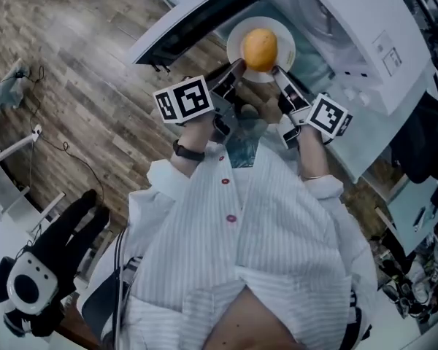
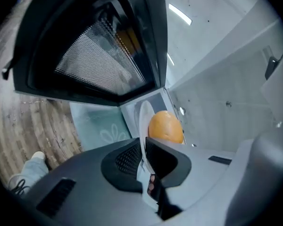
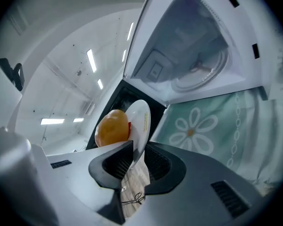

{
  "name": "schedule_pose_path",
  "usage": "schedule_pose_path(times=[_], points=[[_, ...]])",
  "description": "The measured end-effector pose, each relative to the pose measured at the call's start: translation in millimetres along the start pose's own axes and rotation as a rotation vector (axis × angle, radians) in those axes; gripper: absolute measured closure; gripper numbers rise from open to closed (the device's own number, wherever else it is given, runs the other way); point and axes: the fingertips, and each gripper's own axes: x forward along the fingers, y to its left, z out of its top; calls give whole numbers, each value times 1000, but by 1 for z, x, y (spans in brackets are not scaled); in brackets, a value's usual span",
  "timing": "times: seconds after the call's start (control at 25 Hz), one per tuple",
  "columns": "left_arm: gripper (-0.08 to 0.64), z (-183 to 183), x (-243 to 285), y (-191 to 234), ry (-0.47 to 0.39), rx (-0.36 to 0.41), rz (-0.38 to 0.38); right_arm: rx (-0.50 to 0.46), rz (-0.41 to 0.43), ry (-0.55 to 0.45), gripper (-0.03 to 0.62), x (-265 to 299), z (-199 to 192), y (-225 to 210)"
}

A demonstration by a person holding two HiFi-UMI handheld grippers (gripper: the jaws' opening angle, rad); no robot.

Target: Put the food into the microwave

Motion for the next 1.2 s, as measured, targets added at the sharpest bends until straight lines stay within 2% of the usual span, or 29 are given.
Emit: schedule_pose_path(times=[0.24, 0.36, 0.48, 0.64, 0.84, 1.2], points=[[535, -9, 41, -10, 219, 60, -73, 95, -102, -204, 503, -24, 12, -21], [535, -15, 52, -13, 299, 81, -104, 97, -97, -278, 503, -30, 16, -20], [535, -24, 59, -16, 376, 98, -129, 152, -168, -342, 503, -42, 8, -30], [535, -38, 64, -17, 462, 113, -149, 189, -198, -414, 505, -54, 1, -34], [535, -49, 73, -21, 503, 117, -168, 219, -253, -456, 503, -68, -4, -44], [535, -49, 83, -20, 477, 114, -147, 233, -251, -438, 503, -69, 2, -54]])
